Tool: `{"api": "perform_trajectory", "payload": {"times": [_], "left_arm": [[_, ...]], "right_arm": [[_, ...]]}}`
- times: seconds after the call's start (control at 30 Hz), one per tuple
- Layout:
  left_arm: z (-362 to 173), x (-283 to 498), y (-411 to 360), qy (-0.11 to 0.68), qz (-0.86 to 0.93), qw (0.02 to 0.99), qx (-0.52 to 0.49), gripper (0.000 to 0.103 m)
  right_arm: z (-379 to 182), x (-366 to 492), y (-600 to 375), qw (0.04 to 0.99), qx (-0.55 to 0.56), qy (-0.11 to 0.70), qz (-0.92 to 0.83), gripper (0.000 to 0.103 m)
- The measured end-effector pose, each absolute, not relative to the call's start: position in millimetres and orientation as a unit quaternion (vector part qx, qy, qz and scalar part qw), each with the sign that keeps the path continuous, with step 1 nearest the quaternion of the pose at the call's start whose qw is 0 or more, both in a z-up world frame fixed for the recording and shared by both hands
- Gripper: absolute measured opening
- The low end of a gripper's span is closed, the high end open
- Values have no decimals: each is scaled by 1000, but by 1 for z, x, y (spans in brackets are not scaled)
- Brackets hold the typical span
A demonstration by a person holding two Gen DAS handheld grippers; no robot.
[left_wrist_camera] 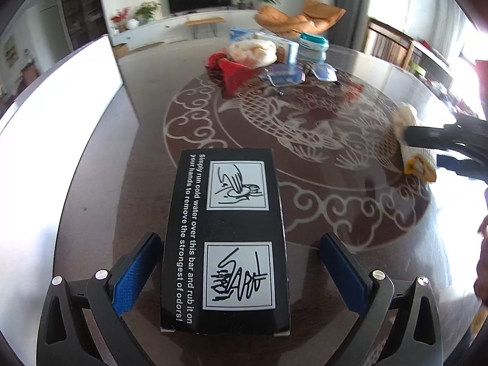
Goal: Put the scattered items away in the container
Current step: 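Carry the black soap box and knit glove over the white-walled box with both tools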
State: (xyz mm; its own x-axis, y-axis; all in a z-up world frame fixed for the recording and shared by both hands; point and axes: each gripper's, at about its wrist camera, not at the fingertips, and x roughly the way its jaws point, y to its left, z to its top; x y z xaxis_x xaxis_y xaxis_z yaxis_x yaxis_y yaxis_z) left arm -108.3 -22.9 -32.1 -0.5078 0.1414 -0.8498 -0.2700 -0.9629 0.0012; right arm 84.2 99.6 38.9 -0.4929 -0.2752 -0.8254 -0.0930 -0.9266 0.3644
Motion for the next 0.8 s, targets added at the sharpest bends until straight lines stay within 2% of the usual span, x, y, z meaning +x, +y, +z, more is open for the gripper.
{"api": "perform_trajectory", "payload": {"times": [0.03,0.07,0.1,0.13,0.17,0.33,0.53,0.67,0.8], "left_arm": [[-32,-107,-25,70,866,121,-480,102],[-30,-105,-28,69,869,119,-475,90],[-28,-102,-31,65,873,116,-469,69],[-25,-101,-36,60,875,116,-466,59],[-22,-100,-40,48,873,123,-469,58],[-6,-84,-64,-11,881,131,-455,58],[14,-59,-81,-60,884,139,-443,58],[63,-45,-104,-78,898,150,-407,58],[105,-43,-160,-85,911,129,-383,58]], "right_arm": [[39,80,95,41,500,-154,-851,73],[39,78,90,25,502,-117,-856,41],[37,78,88,25,505,-97,-858,30],[36,79,88,32,504,-93,-858,30],[37,81,91,36,505,-91,-858,30],[58,113,107,89,487,-123,-860,30],[66,163,101,126,477,-79,-866,30],[79,169,80,150,470,-78,-866,30],[119,165,18,209,434,-42,-876,30]]}}
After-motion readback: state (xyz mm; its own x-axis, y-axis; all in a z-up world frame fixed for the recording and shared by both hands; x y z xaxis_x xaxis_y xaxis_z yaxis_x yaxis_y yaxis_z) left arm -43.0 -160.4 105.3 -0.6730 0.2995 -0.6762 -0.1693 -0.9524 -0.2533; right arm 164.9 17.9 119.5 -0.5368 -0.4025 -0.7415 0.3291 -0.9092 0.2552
